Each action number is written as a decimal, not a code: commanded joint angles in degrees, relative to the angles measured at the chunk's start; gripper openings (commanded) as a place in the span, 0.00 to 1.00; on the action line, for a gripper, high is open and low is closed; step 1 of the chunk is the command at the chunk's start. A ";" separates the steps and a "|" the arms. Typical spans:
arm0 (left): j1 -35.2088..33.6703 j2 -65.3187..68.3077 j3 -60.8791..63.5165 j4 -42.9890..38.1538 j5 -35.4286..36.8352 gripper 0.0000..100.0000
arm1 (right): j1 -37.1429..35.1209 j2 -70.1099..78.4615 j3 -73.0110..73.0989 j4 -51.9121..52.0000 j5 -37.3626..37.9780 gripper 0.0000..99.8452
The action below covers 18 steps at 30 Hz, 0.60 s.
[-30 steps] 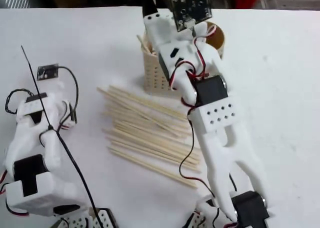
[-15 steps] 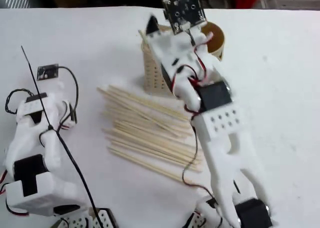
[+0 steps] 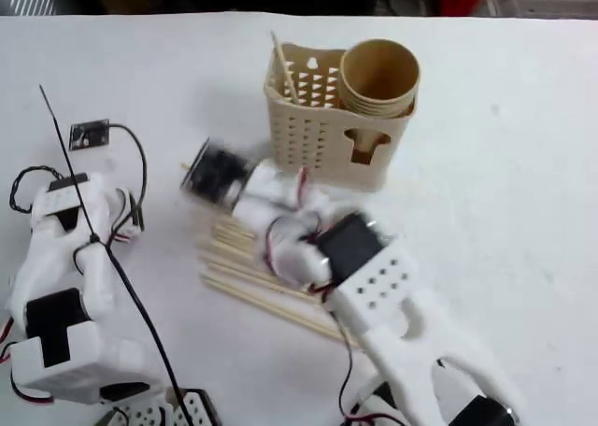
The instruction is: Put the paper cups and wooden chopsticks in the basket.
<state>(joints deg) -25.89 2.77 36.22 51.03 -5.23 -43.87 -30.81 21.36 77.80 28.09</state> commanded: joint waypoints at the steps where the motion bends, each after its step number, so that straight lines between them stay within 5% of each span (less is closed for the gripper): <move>1: 0.66 -0.31 -0.26 -0.70 0.26 0.12 | -2.95 -1.54 13.01 -9.36 1.93 0.08; 7: 0.57 -0.31 -0.26 -0.70 0.26 0.12 | -1.63 2.33 26.46 -23.96 5.63 0.08; 18: 0.57 -0.31 -0.26 -0.70 0.26 0.12 | 1.36 21.85 25.23 -37.32 6.42 0.08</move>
<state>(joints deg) -25.89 2.77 36.22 51.03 -5.23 -43.34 -12.53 48.44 43.60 33.80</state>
